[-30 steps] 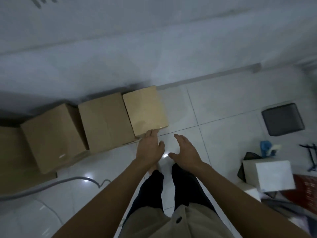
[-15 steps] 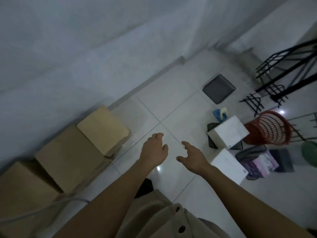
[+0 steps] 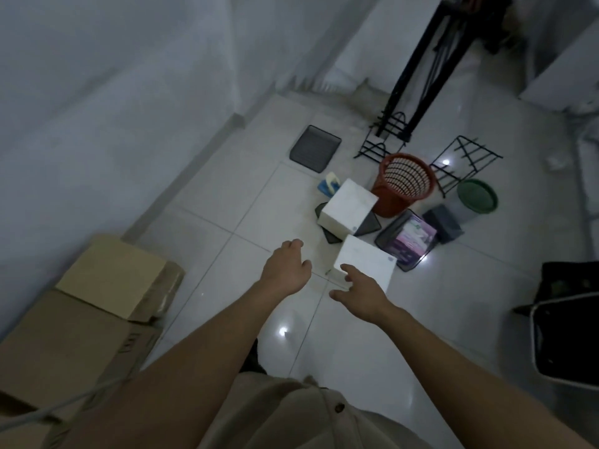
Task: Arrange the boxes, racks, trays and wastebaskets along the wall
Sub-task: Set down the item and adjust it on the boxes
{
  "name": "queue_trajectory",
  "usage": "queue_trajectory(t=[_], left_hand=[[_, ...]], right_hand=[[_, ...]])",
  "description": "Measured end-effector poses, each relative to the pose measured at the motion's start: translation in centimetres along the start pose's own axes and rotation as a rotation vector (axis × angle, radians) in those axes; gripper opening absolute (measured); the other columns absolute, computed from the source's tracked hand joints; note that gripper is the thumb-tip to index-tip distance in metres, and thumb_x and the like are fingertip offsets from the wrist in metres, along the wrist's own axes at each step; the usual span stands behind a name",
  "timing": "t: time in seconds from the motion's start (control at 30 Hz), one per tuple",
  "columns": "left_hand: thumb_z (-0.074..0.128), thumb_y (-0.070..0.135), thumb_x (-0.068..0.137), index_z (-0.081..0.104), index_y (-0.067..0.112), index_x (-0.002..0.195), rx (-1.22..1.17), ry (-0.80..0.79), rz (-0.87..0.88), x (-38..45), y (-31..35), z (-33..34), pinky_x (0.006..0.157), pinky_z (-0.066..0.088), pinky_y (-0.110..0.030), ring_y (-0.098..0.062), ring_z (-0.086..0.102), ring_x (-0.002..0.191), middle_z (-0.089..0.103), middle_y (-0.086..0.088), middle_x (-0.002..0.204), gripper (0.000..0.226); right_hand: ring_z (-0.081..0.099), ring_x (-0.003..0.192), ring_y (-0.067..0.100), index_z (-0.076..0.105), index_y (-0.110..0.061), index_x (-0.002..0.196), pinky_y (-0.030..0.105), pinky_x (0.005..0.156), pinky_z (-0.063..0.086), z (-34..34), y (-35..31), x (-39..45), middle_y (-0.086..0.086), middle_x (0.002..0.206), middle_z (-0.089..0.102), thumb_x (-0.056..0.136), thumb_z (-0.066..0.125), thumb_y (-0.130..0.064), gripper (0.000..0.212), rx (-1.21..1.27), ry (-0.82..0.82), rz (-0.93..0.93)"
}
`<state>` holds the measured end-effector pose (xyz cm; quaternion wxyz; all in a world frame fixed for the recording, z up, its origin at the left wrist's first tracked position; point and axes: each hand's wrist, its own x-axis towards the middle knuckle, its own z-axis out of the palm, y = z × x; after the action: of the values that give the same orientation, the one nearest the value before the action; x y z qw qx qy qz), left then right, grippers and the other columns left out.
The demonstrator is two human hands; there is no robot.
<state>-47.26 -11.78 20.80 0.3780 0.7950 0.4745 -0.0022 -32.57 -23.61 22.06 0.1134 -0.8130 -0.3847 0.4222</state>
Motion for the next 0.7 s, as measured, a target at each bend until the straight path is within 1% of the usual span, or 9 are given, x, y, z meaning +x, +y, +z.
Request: queue_trajectory(t=[0.07, 0.17, 0.37, 0.53, 0.7], left_hand=[[0.047, 0.031, 0.099, 0.035, 0.011, 0.146, 0.017, -0.019, 0.038, -0.1, 2.2, 1.2, 0.102, 0.041, -0.038, -0.028, 0.048, 0.123, 0.042, -0.012, 0.145, 0.053], [0.047, 0.030, 0.098, 0.034, 0.011, 0.146, 0.052, -0.036, 0.084, 0.6, 5.0, 2.4, 0.103, 0.040, -0.039, -0.029, 0.046, 0.127, 0.040, -0.013, 0.146, 0.053], [0.046, 0.030, 0.098, 0.034, 0.010, 0.146, 0.097, -0.076, 0.115, 3.9, 8.0, 3.9, 0.102, 0.041, -0.039, -0.030, 0.046, 0.127, 0.041, -0.013, 0.146, 0.054], [0.047, 0.027, 0.098, 0.037, 0.009, 0.143, 0.071, -0.109, 0.107, 8.9, 9.3, 5.1, 0.100, 0.042, -0.039, -0.030, 0.047, 0.124, 0.043, -0.014, 0.143, 0.050], [0.047, 0.028, 0.098, 0.034, 0.010, 0.146, 0.008, -0.154, 0.034, 16.2, 10.2, 7.0, 0.100, 0.040, -0.036, -0.028, 0.046, 0.127, 0.041, -0.012, 0.146, 0.053]], right_hand=[[0.048, 0.129, 0.025, 0.027, -0.021, 0.153, 0.028, 0.101, 0.038, -1.2, 1.9, -0.9, 0.008, 0.151, 0.041, 0.089, 0.068, -0.041, 0.078, 0.017, 0.023, 0.020], [0.050, 0.127, 0.025, 0.027, -0.021, 0.153, 0.030, 0.100, 0.041, -2.8, 3.9, -1.3, 0.008, 0.150, 0.043, 0.089, 0.068, -0.041, 0.079, 0.056, 0.071, 0.041], [0.050, 0.126, 0.025, 0.028, -0.022, 0.153, 0.031, 0.098, 0.043, -5.2, 6.4, 0.3, 0.010, 0.148, 0.044, 0.089, 0.068, -0.039, 0.077, 0.134, 0.106, 0.070], [0.049, 0.128, 0.024, 0.029, -0.023, 0.151, 0.035, 0.100, 0.045, -7.2, 7.8, 4.4, 0.009, 0.147, 0.046, 0.088, 0.070, -0.039, 0.077, 0.165, 0.095, 0.117], [0.049, 0.127, 0.024, 0.028, -0.023, 0.152, 0.034, 0.099, 0.046, -10.1, 9.4, 10.6, 0.007, 0.146, 0.046, 0.088, 0.070, -0.038, 0.078, 0.200, 0.073, 0.205]])
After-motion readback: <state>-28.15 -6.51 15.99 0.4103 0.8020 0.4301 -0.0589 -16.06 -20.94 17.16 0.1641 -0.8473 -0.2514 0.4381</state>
